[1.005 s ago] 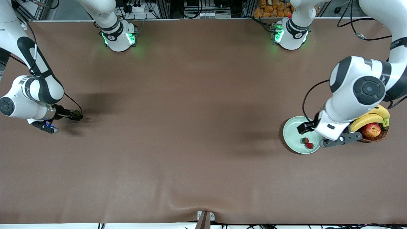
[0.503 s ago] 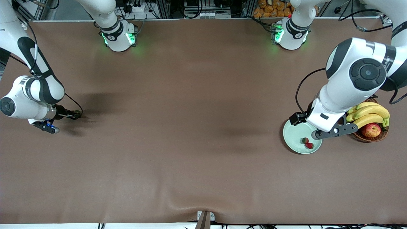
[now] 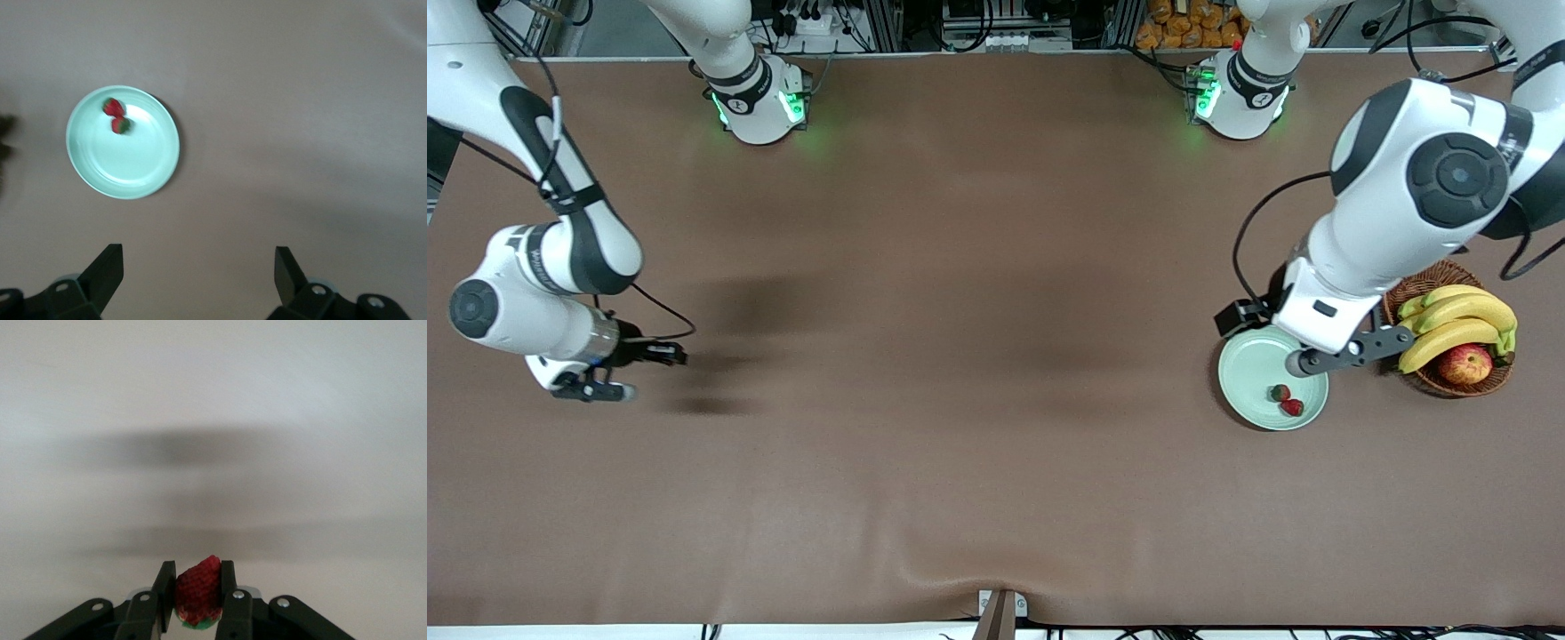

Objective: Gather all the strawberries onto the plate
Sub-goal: 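Carry the last strawberry with the right gripper and set it down midway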

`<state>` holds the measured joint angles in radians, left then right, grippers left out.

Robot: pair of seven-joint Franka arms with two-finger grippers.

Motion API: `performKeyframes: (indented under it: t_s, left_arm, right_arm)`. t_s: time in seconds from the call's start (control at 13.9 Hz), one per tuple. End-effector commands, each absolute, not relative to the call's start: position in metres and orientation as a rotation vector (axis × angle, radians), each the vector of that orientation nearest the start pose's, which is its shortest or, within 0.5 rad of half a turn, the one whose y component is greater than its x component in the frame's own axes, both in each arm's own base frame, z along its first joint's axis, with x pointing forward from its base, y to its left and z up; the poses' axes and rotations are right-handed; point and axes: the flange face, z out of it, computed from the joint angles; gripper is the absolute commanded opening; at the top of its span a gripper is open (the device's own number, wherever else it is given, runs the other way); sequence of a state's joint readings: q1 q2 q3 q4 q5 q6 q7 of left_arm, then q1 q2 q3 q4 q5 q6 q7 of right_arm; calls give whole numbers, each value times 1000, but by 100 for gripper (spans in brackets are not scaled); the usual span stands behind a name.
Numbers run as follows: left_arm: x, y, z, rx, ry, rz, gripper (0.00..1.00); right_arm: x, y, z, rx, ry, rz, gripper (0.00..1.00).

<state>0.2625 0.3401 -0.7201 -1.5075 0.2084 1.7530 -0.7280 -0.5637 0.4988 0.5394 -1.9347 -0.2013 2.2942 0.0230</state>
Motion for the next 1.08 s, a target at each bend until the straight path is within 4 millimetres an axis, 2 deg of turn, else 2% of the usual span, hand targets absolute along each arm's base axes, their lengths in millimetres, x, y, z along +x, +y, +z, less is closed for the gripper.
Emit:
performKeyframes:
  t_s: [0.0,0.14,0.22,0.29,0.43,0.57,0.72,0.86,1.01]
  left_arm:
    - [596,-255,500,-3138,-437,70,100]
    - [595,-280,491,-3166,-483,51,100]
    - [596,-289,482,-3171,-517,53,100]
    - [596,-299,474,-3179,-540,59,100]
    - [591,-326,461,-3208,-524,39,100]
    - [592,-335,438,-3199,-497,55,100]
    - [589,-346,417,-3177,-477,73,100]
    - [591,-347,399,-3142,-490,72,100]
    - [586,-352,387,-3140,-476,69,100]
  right_arm:
    - [654,67,274,-2993,-402,-23,0]
    - [677,144,282,-2926,-611,-102,0]
    - [678,186,282,-2895,-695,-122,0]
    - [676,224,280,-2871,-760,-137,0]
    - [673,282,276,-2847,-859,-189,0]
    - [662,344,265,-2795,-933,-304,0]
    - [650,388,247,-2755,-971,-406,0]
    - [638,418,242,-2706,-1002,-455,0]
    - [624,456,236,-2678,-996,-462,0]
